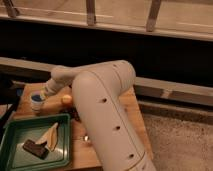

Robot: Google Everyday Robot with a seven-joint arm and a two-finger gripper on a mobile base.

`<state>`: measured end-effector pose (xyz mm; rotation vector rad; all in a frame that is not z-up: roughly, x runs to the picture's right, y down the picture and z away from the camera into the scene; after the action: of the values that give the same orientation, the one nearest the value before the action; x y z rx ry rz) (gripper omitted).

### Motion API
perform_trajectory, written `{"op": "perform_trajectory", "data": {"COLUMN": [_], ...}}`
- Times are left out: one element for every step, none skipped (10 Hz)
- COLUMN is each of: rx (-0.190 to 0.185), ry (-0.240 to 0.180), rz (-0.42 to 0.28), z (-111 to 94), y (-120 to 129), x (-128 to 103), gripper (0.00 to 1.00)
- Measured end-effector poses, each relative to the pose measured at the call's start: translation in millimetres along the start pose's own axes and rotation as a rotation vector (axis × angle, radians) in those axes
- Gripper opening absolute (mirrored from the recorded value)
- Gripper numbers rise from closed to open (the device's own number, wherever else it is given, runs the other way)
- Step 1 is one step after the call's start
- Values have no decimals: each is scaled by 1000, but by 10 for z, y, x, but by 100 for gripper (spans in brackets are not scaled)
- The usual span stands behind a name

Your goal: Stack cups into tray

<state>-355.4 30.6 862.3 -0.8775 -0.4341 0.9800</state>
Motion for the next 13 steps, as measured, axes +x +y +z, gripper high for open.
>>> {"op": "perform_trajectory", "data": {"rx": [3,13,24,46,89,119,144,165,194,221,237,264,282], "ry": [-9,-18,-23,-21,-7,9,23,34,42,50,54,67,81], "rz": [-18,-48,-71,-102,-136,-157,-166,-166,-161,-158,-156,-158,-163], "z": [-89,-240,-361,-499,-651,-738,-841,-948,-1077,-1161,-1199,-1252,-1287], "y": [27,69,100,114,110,121,119,104,101,133,170,232,315], "x": [-62,-149,-204,-238,-228,-188,-122,-27,114,238,296,381,453], "gripper": [0,0,0,0,0,0,0,0,0,0,0,0,0]}}
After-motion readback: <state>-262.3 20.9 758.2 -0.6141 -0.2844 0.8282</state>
